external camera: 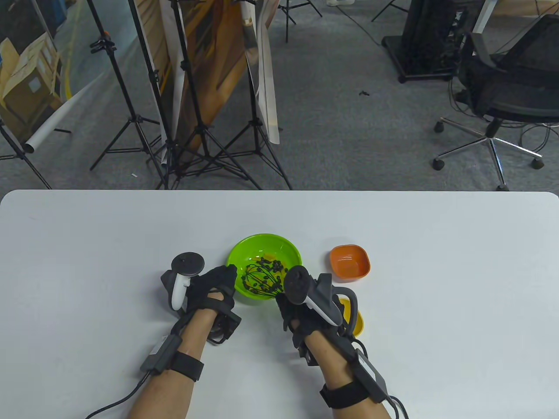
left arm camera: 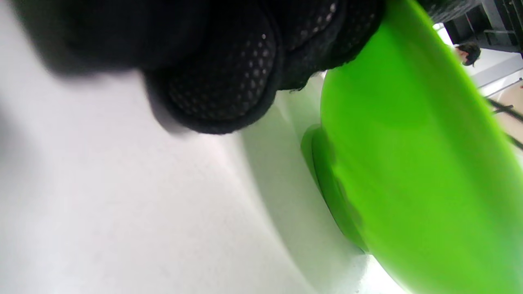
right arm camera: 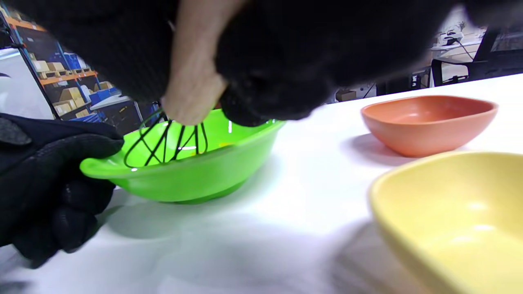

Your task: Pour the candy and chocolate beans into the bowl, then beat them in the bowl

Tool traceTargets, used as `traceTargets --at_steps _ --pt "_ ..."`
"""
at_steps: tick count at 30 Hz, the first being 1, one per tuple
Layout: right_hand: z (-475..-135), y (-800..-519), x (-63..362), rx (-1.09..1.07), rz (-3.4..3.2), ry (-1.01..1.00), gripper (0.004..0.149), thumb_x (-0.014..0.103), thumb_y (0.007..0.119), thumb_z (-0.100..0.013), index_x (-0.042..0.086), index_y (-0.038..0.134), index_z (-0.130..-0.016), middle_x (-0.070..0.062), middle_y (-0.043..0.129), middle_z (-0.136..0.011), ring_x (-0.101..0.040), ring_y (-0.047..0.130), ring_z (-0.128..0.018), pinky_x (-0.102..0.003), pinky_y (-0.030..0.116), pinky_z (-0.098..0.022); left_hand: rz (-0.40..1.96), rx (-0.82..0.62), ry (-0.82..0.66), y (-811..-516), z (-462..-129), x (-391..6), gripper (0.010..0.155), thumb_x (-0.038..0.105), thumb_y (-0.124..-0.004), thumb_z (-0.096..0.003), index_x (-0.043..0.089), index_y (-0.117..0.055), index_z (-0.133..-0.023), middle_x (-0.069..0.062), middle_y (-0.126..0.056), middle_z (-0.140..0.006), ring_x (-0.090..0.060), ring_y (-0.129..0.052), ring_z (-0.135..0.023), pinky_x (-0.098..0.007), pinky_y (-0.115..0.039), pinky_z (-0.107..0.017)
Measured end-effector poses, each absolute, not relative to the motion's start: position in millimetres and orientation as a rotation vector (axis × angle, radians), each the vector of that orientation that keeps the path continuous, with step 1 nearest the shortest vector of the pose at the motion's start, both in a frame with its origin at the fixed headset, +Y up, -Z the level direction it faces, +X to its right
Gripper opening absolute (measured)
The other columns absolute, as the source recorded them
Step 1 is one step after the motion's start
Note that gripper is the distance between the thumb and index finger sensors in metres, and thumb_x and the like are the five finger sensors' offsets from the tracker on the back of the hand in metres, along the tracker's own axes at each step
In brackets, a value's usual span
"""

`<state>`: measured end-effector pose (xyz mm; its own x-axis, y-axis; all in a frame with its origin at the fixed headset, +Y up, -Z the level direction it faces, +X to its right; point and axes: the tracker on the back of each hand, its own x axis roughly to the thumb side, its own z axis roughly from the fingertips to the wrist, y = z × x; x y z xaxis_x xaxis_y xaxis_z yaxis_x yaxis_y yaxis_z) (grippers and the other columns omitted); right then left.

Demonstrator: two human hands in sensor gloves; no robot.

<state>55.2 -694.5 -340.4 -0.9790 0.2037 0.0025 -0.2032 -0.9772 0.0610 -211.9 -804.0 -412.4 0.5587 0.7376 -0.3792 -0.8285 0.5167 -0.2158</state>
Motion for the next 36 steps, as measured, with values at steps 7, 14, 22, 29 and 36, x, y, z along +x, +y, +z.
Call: traceTargets --at_steps 7,14,22,29,36 --pt "-346 -692 72 -0.117 2.948 0.053 0.054 0.053 0.085 -0.046 0.009 0.093 -0.077 -0.012 0.101 -0.041 -0.022 0.094 -0.007 -0.037 0.087 0.001 0.946 -0.398 0.246 -803 -412 -210 0.044 0.06 -0.066 -0.0479 0.023 -0.083 -0.064 0.007 -0.096 -0.048 -0.016 -0.106 -0.031 -0.024 -0.092 -0.017" --pt "-362 -703 76 -0.221 2.928 0.043 0.056 0.053 0.08 -0.048 0.008 0.091 -0.078 -0.011 0.1 -0.042 -0.02 0.094 -0.007 -0.036 0.087 0.001 0.935 -0.392 0.239 -804 -413 -210 0.043 0.059 -0.066 -0.0479 0.022 -0.083 -0.063 0.007 -0.096 -0.047 -0.016 -0.106 -0.03 -0.024 -0.093 -0.016" --pt "-370 -721 63 -0.173 2.844 0.006 0.057 0.053 0.078 -0.048 0.007 0.089 -0.078 -0.011 0.099 -0.041 -0.019 0.093 -0.007 -0.035 0.087 0.002 0.944 -0.41 0.232 -804 -413 -209 0.043 0.059 -0.066 -0.0479 0.022 -0.083 -0.063 0.007 -0.096 -0.047 -0.015 -0.106 -0.03 -0.024 -0.093 -0.016" --pt "-361 -720 51 -0.019 2.849 0.034 0.055 0.054 0.08 -0.047 0.009 0.091 -0.077 -0.011 0.1 -0.04 -0.02 0.093 -0.006 -0.036 0.087 0.003 0.963 -0.415 0.237 -805 -414 -210 0.044 0.059 -0.065 -0.0483 0.022 -0.082 -0.064 0.008 -0.095 -0.048 -0.015 -0.106 -0.032 -0.024 -0.093 -0.017" --pt "-350 -697 64 0.058 2.891 0.134 0.053 0.054 0.085 -0.046 0.011 0.094 -0.076 -0.012 0.101 -0.04 -0.023 0.093 -0.006 -0.038 0.086 0.001 0.966 -0.419 0.24 -805 -414 -210 0.044 0.06 -0.064 -0.0481 0.023 -0.082 -0.064 0.008 -0.095 -0.048 -0.015 -0.106 -0.032 -0.023 -0.093 -0.018"
